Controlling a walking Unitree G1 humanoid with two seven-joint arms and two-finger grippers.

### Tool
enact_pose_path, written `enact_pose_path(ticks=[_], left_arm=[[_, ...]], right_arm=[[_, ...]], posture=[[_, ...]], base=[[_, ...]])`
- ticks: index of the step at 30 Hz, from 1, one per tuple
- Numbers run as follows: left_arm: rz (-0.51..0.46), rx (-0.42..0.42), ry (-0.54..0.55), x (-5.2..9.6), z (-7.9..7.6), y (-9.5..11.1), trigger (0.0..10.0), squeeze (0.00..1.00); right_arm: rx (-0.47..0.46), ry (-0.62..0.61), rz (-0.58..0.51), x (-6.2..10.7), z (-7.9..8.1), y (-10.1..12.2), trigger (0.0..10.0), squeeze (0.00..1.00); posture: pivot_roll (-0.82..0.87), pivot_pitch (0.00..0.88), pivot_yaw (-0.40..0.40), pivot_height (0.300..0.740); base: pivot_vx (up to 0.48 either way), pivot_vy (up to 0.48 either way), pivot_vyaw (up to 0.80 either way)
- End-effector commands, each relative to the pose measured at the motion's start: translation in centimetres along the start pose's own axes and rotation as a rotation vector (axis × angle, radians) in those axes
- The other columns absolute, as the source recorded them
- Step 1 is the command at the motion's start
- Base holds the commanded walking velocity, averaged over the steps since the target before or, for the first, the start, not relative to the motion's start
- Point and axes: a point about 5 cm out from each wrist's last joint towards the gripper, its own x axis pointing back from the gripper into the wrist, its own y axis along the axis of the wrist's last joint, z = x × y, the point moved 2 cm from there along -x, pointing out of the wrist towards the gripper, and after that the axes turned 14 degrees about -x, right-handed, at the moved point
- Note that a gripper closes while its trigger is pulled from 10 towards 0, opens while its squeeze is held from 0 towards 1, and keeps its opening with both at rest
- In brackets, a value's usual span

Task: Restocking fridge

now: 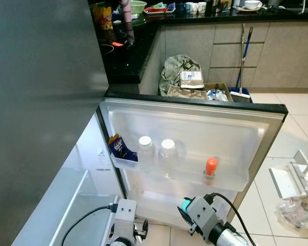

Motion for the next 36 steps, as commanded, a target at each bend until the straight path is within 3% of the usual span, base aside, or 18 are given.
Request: enact_pose_path(ticks=[1,10,36], left_arm=[[0.028,-0.005,-0.012,0.2,-0.2,-0.7,10.0,0.0],[0.028,-0.004,-0.012,0.3,-0.2,-0.7,10.0,0.0],[0.023,-0.014,-0.012,0.2,0.3,-0.5,10.0,0.0]], right_arm=[[0.023,-0.001,-0.025,-0.3,0.0,0.5,10.0,0.0],[0.045,-0.032,-0.075,-0.1,-0.3,1.0,10.0,0.0],[0.124,-0.114,-0.079,0.1,-1.5,0.9,10.0,0.0]], posture=[[-0.04,0.132,0.053,0.656],[-0.04,0.134,0.056,0.651],[-0.04,0.147,0.082,0.621]], base=[[0.0,0.0,0.0],[0.0,0.0,0.0],[0.0,0.0,0.0]])
